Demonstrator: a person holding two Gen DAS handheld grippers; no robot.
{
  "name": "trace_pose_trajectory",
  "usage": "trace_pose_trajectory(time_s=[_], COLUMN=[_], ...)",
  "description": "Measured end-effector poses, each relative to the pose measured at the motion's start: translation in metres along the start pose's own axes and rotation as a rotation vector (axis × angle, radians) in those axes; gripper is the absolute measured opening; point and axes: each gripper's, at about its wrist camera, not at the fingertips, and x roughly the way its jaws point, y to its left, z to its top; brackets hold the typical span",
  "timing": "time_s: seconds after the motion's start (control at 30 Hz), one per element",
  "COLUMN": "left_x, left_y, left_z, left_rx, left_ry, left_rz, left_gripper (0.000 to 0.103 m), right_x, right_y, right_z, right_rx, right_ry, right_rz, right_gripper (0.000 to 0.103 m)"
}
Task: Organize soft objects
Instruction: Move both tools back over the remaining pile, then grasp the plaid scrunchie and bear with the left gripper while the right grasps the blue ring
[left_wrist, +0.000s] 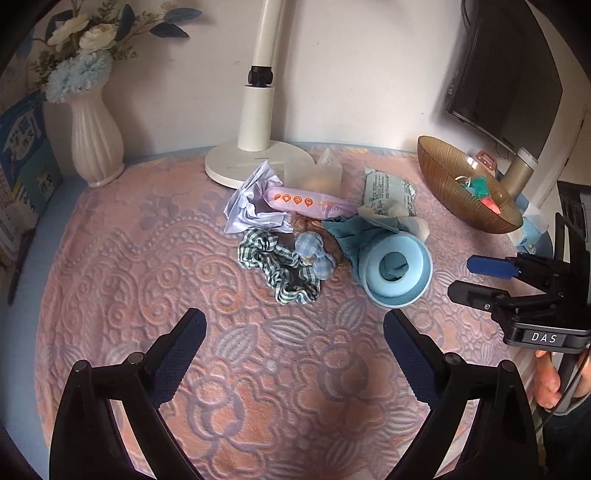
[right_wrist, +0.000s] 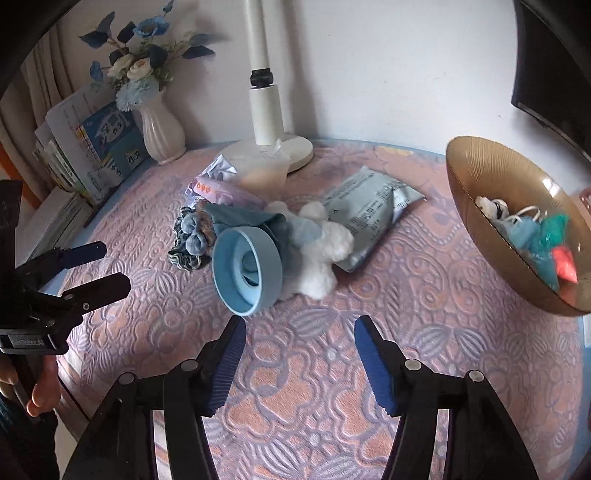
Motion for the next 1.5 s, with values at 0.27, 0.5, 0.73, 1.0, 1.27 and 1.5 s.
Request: trace_pose_trajectory(time_s=[0.27,0.5,0.73,1.0,1.27,1.5], left_x=[0.061,0.079,0.075,0.036,0.007,-0.002], left_y=[0.020,-0.002,-0.019,-0.015,-0.013,-0.025], left_z=[0.019,0.026,0.022,0.001,-0.027,-0.043], left_rx=[-0.011,0.078,0.144,0.107,0.082,0.115], left_ry=[0.133,0.128,0.103,0.049,0.042,0.046], left_rz=[-0.040,-0.002,0.011,0.006,-0.056,0.000], left_gripper=[0.081,0.077,0.021,0.019,0.019,0.050], right_x=[0.038,0.051,0.045,0.024,-0.004,-0.019], right_y=[0.010,0.016,0.008,0.005,-0.013,-0.040], right_z=[0.025,0.028,0.025,0.010,-0.014,-0.040], right_rx=[0.062,0.022,0.031,0.044,0.110,0.183], right_ry=[0.024,0.006,-0.022,-0.049,-0.035,0.030], right_rz=[0.063,0.002,0.014,0.025,0.032,-0.025], right_gripper=[0.057,0.035,0.019,0.014,0.014,0.020])
